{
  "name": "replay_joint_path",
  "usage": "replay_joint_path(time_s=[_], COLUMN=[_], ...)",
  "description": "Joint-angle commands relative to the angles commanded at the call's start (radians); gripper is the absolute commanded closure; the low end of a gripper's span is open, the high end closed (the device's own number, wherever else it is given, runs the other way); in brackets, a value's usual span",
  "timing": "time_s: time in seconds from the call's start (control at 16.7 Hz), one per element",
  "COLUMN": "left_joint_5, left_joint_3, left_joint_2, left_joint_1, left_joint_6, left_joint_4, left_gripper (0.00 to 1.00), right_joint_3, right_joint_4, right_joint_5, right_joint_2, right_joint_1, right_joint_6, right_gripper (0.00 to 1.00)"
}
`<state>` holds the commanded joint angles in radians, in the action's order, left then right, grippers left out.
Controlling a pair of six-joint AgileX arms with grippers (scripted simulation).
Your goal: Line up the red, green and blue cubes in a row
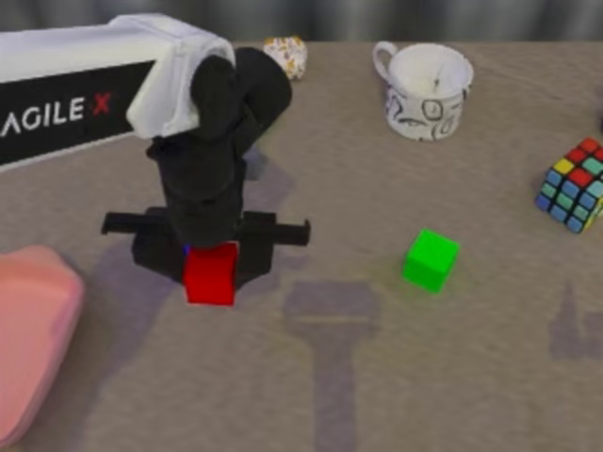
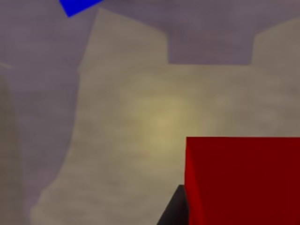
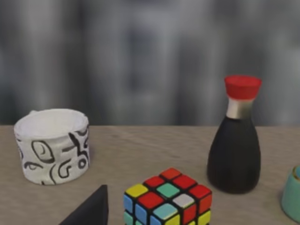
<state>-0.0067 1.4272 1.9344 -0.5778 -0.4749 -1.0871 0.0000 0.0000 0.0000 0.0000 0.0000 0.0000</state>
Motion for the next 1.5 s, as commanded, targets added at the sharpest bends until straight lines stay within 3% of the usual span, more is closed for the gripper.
replay_joint_path(time_s=[0.18, 0.36, 0.72, 1.14, 1.44, 1.5], left_joint_5=[-0.008, -0.013, -0.013, -0.012, -0.013, -0.013], left_joint_3=[-0.084, -0.125, -0.135, -0.271, -0.282, -0.282], left_joint_2=[-0.079, -0.123, -0.115, -0.024, -0.016, -0.016], left_joint_1=[-0.092, -0.135, -0.133, -0.128, -0.129, -0.129], left_joint_6=[-0.165, -0.235, -0.232, -0.229, -0.228, -0.228], left_joint_4=[0.026, 0.043, 0.059, 0.293, 0.31, 0.31], left_gripper=[1.0, 1.0, 1.0, 1.0, 1.0, 0.92], right_joint_3=[0.0, 0.0, 0.0, 0.0, 0.0, 0.0], right_joint_4=[0.0, 0.0, 0.0, 0.0, 0.0, 0.0], right_joint_5=[0.0, 0.0, 0.0, 0.0, 0.0, 0.0], right_joint_2=[0.0, 0.0, 0.0, 0.0, 0.0, 0.0], right_joint_1=[0.0, 0.0, 0.0, 0.0, 0.0, 0.0], right_joint_6=[0.0, 0.0, 0.0, 0.0, 0.0, 0.0], right_gripper=[0.0, 0.0, 0.0, 0.0, 0.0, 0.0])
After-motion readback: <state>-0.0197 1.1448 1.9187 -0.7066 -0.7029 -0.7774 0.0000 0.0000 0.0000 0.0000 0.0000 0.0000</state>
